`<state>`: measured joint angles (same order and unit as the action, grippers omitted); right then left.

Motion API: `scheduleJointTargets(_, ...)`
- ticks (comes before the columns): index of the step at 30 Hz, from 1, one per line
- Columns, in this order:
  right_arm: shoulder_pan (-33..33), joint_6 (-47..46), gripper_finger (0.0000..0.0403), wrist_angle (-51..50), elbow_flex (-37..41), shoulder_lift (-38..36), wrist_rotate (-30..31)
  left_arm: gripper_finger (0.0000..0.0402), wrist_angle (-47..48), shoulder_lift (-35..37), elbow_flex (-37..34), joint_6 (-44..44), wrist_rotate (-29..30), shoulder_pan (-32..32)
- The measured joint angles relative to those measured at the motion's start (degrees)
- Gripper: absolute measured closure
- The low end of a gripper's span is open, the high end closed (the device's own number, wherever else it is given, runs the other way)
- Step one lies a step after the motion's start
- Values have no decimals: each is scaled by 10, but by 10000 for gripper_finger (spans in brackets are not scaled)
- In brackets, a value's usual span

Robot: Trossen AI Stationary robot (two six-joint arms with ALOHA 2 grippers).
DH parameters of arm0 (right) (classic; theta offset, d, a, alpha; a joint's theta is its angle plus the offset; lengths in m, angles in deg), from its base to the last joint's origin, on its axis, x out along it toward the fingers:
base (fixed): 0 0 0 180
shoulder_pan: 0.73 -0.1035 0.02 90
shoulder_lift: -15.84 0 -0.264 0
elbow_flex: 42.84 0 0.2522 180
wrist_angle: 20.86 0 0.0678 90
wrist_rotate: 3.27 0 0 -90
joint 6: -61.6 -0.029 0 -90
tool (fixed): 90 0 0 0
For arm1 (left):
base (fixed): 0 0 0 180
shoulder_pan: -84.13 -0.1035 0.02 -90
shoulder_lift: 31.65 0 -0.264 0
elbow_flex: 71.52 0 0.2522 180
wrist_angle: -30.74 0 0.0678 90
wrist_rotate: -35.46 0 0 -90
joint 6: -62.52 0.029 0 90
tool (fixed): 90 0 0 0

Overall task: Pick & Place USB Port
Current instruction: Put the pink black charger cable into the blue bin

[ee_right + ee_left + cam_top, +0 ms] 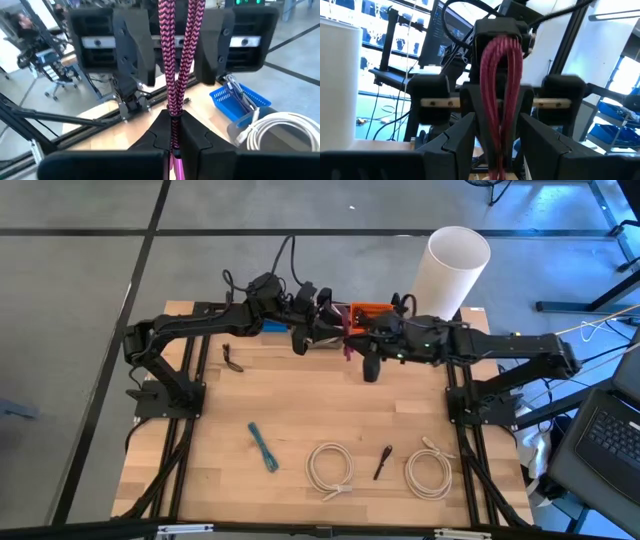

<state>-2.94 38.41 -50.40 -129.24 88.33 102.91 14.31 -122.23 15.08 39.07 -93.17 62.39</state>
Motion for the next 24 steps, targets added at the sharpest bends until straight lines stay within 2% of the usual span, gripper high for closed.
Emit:
scheduleJointTargets(3, 9, 11, 390, 0, -6, 14, -16, 261, 2, 0, 0, 0, 0, 0)
scheduleJointTargets(5, 15, 11, 390, 2, -7, 17, -27, 279, 4, 0, 0, 8, -1, 0)
scheduleJointTargets(9, 20, 11, 390, 2, -8, 18, -40, 373, 5, 0, 1, 28, -31, -1)
scheduleJointTargets(10, 20, 12, 390, 2, -8, 18, -40, 383, 5, 0, 1, 28, -37, -2)
scheduleJointTargets(16, 24, 14, 385, -4, -8, 18, -40, 389, 8, 0, 1, 30, -36, -2)
scheduleJointTargets(19, 28, 11, 344, -15, -8, 18, -40, 389, 9, -1, 1, 30, -37, -2)
scheduleJointTargets(24, 41, 11, 232, -71, -9, 12, -40, 389, 21, -1, 1, 32, -39, -9)
